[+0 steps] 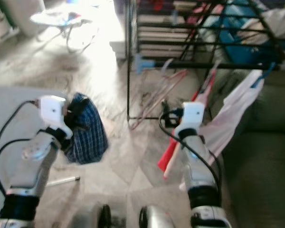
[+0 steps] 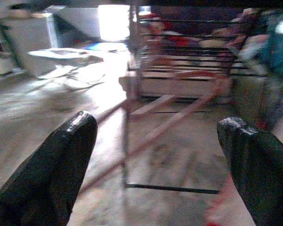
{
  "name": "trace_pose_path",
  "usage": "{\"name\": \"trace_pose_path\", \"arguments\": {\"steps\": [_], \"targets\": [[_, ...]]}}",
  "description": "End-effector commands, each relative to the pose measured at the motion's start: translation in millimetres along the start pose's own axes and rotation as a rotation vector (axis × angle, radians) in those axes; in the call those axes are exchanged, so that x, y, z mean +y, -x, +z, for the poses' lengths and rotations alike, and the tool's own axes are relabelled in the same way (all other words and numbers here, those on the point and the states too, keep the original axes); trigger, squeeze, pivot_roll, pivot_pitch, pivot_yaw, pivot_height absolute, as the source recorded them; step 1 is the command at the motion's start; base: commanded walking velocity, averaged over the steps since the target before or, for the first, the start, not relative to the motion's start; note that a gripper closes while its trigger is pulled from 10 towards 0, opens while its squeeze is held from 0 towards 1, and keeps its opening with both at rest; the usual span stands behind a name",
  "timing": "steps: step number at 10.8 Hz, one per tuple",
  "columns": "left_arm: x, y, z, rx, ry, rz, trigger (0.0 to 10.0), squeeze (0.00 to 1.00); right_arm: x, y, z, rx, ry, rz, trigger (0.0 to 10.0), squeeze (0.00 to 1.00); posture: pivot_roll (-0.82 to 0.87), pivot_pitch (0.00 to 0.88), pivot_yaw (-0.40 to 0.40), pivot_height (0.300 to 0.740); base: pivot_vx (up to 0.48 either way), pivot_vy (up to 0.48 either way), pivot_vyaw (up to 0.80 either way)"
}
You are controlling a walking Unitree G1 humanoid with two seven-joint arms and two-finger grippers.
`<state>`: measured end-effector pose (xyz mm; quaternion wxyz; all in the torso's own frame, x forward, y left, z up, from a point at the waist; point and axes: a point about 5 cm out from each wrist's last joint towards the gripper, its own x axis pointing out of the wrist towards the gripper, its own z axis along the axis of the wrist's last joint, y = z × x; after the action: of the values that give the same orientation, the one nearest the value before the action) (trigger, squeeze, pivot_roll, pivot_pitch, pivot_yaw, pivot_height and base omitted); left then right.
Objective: Hang hanger
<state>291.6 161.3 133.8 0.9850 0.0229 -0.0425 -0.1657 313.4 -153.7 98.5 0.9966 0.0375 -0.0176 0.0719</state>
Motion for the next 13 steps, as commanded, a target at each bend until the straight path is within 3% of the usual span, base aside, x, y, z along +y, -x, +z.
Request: {"name": "trace_pose_path", "arguments": {"steps": [1,3,6,7,8,9,10,13], "targets": [[-1.9,1.3,7.2,-0.028,-0.008,-0.001,10.0,0.00,5.7,-3.9,2.1,0.006,-0.012,0.045,10.0,0.00,0.09,0.149,-0.074,0.740,0.000,0.000,0.00],[-1.3,3.5,8.0,-0.030,-0.011,0.000,10.0,0.00,8.4,-6.7,3.3,0.006,-0.017,0.058,10.0,0.00,0.10,0.152,-0.075,0.740,0.000,0.000,0.00],[-3.3,11.1,5.4,-0.004,-0.012,0.001,10.0,0.00,39.8,-37.1,10.5,0.048,-0.051,0.195,10.0,0.00,0.12,0.202,-0.072,0.740,0.000,0.000,0.00],[-6.1,18.7,0.9,0.022,-0.015,-0.005,10.0,0.00,62.0,-55.9,14.2,0.103,-0.031,0.290,10.0,0.00,0.14,0.216,-0.073,0.740,0.000,0.000,0.00],[-6.0,21.2,0.2,0.029,-0.014,0.003,10.0,0.00,73.3,-61.1,8.6,0.178,0.007,0.327,10.0,0.00,0.15,0.225,-0.080,0.740,0.000,0.000,0.00],[-5.4,24.0,0.7,0.034,-0.015,0.013,10.0,0.00,75.2,-62.3,-1.3,0.261,0.073,0.318,10.0,0.00,0.16,0.230,-0.086,0.740,0.000,0.000,0.00],[-5.2,25.3,1.0,0.035,-0.013,0.018,10.0,0.00,67.4,-62.0,-6.3,0.295,0.097,0.259,10.0,0.00,0.17,0.235,-0.087,0.740,0.000,0.000,0.00],[-8.5,24.7,-0.9,0.047,-0.006,0.003,10.0,0.00,37.3,-60.9,-4.4,0.262,0.080,0.170,10.0,0.00,0.14,0.242,-0.082,0.740,0.000,0.000,0.00]]}}
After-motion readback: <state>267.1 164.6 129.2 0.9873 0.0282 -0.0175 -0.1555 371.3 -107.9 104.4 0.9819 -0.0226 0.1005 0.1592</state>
